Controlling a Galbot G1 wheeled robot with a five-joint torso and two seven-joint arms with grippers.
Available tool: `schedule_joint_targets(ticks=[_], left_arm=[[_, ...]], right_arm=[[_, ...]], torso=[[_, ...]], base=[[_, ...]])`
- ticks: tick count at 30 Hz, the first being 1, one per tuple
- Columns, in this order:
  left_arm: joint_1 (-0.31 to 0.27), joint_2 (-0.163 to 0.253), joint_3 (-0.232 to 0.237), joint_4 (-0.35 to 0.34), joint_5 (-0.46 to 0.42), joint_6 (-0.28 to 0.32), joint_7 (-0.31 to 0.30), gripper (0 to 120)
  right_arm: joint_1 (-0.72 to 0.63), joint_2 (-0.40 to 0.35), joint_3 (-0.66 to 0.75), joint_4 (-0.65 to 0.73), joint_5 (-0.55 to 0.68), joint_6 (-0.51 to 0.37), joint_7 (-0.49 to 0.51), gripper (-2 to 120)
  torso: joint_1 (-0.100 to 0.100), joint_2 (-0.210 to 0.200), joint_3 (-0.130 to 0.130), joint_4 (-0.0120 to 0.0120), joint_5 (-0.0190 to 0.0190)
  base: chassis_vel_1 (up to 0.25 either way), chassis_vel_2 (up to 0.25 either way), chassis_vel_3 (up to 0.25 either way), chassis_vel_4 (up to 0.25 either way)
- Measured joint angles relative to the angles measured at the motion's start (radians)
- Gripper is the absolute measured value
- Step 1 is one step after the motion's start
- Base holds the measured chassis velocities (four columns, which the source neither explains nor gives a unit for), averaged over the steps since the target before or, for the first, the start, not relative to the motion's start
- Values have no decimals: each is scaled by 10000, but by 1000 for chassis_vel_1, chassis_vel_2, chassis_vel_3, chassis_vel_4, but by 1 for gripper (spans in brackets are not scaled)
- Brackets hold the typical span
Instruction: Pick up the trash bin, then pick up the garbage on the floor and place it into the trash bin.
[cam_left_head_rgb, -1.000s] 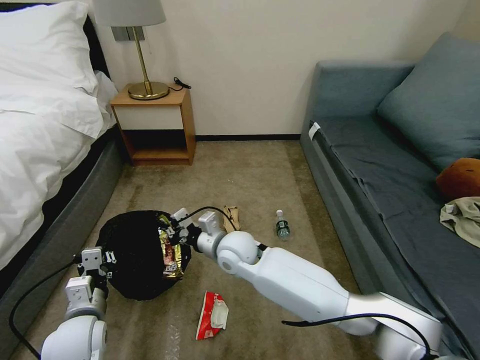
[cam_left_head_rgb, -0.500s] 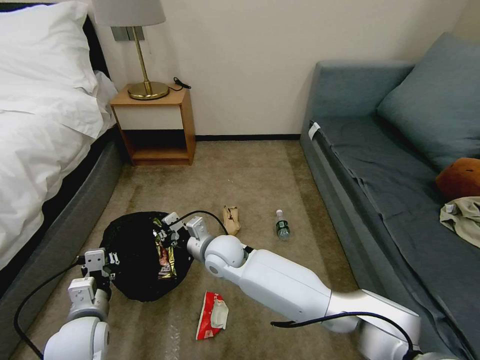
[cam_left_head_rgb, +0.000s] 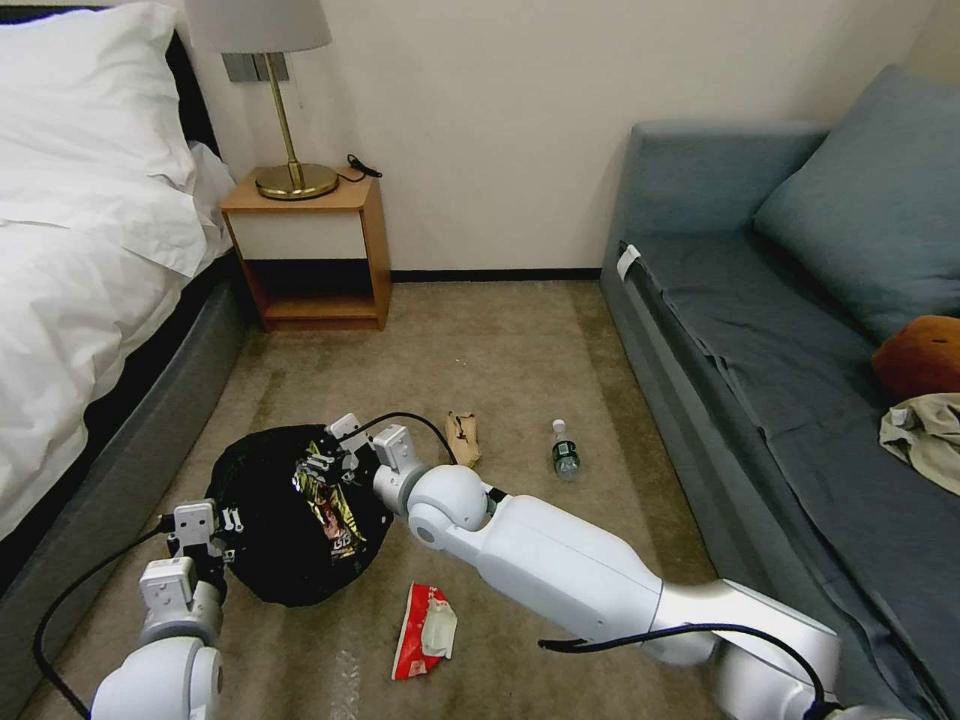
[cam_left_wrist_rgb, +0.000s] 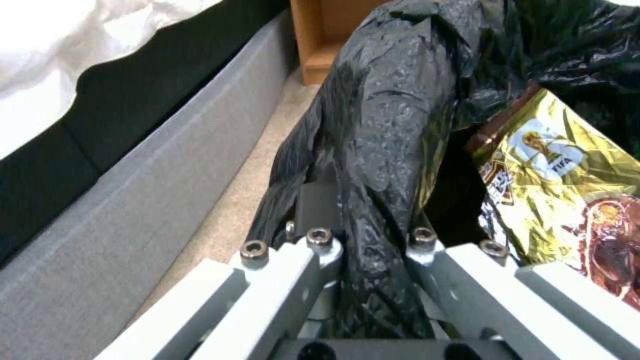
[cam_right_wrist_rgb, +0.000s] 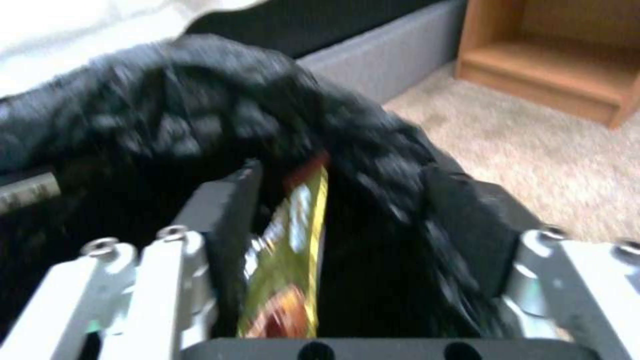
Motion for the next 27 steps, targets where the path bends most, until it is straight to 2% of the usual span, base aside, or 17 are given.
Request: schedule_joint_targets(ticks=[3, 4, 6, 7, 9, 13, 16, 18, 19, 20, 22, 27], left_arm=[[-53, 51, -150, 81, -116, -13, -5, 4], [-53, 51, -150, 81, -116, -13, -5, 4], [-104, 87, -248, 119, -214, -13, -9, 4], [-104, 87, -248, 119, -214, -13, -9, 4], [-163, 120, -360, 185, -310, -13, -16, 4], [-182, 132, -421, 217, -355, -13, -24, 4], [-226, 161, -605, 301, -511, -13, -47, 4], [-226, 161, -623, 302, -530, -13, -54, 4], [-226, 142, -643, 300, -554, -13, -71, 4], [-226, 142, -643, 300, -554, -13, -71, 4], [-226, 69, -634, 217, -580, -2, -108, 4], [-241, -45, -609, 90, -857, 54, -420, 4]], right_arm=[[-165, -299, 153, 366, 285, -745, 474, 86], [-165, -299, 153, 366, 285, -745, 474, 86], [-240, -501, 333, 515, 406, -1358, 921, 96], [-240, -501, 333, 515, 406, -1358, 921, 96], [-330, -732, 514, 554, 428, -1939, 1373, 99], [-382, -869, 586, 580, 425, -2199, 1536, 100], [-657, -1311, 753, 724, 519, -3193, 1846, 100], [-720, -1370, 765, 740, 570, -3367, 1879, 100], [-878, -1486, 799, 787, 800, -3831, 2001, 100], [-878, -1486, 799, 787, 800, -3831, 2001, 100], [-1135, -1536, 847, 925, 1352, -4478, 2312, 100], [-1439, -1517, 795, 1080, 2153, -4620, 2811, 100]], torso=[[0, 0, 0, 0, 0], [0, 0, 0, 0, 0], [0, 0, 0, 0, 1], [0, 0, 0, 0, 1], [0, 0, 0, 0, 1], [0, 0, 0, -1, 0], [0, 0, 0, 0, 0], [0, 0, 0, -1, 1], [0, 0, 0, -1, 1], [0, 0, 0, -1, 1], [0, 0, 0, -1, -1], [0, 0, -1, -1, 0]], base=[[0, 0, 0, 0], [0, 0, 0, 0], [0, 0, 0, 0], [0, 0, 0, 0], [0, 0, 0, 0], [0, 0, 0, 0], [0, 0, 0, 0], [0, 0, 0, 0], [0, 0, 0, 0], [0, 0, 0, 0], [0, 0, 0, 0], [0, 0, 0, 0]])
